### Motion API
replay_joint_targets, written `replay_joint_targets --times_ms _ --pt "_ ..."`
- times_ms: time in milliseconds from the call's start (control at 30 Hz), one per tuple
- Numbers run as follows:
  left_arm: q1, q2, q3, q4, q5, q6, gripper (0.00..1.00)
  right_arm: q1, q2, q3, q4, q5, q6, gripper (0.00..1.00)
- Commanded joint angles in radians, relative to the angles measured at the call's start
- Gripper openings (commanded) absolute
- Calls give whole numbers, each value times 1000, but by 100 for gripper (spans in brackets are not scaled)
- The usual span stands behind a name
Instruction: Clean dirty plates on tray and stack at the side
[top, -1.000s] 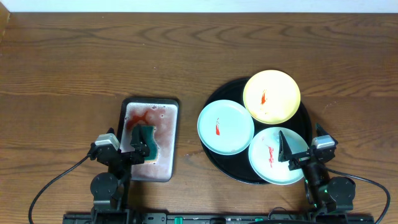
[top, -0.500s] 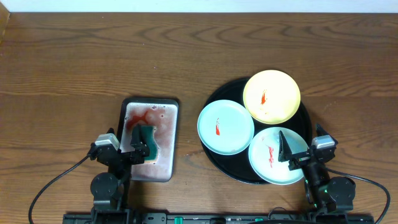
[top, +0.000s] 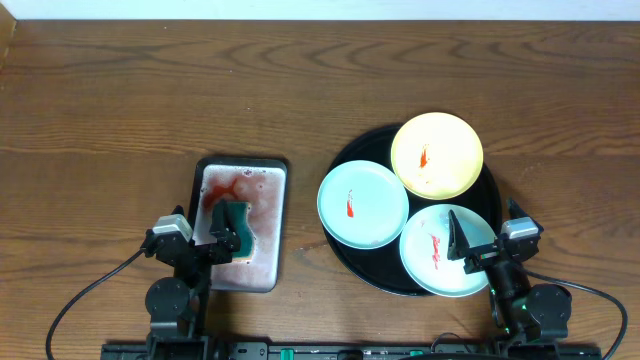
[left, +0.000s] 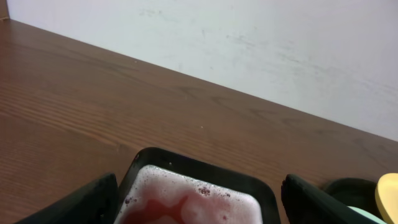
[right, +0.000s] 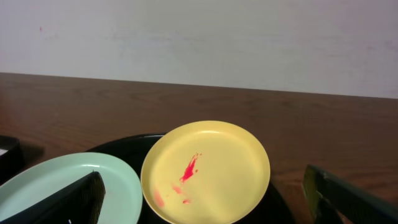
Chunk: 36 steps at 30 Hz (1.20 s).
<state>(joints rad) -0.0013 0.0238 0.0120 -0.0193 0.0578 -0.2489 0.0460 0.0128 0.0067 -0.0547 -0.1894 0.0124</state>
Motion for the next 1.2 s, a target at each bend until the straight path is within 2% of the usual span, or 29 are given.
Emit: replay_joint_targets --times_ms 0,367,567,700,800,933,1033,1167 --pt "-3 2 -8 -47 10 16 84 -9 -4 -1 -4 2 -10 99" --pt "-3 2 -8 -26 11 11 84 -9 -4 -1 6 2 -10 99" --pt "-3 2 -6 -19 111 -145 84 -9 -4 -1 46 -63 3 99" --pt "-3 2 33 38 181 -164 84 -9 -2 37 34 -138 87 99" --pt "-3 8 95 51 181 -142 84 -9 25 124 -77 -135 43 99" --pt "-3 94 212 33 182 -119 84 -9 150 311 -251 -72 -52 99" --pt "-3 220 354 -68 183 -119 84 -9 303 489 -332 -72 -73 99" --pt "-3 442 610 -297 194 -119 84 -9 544 761 -485 -84 -72 99"
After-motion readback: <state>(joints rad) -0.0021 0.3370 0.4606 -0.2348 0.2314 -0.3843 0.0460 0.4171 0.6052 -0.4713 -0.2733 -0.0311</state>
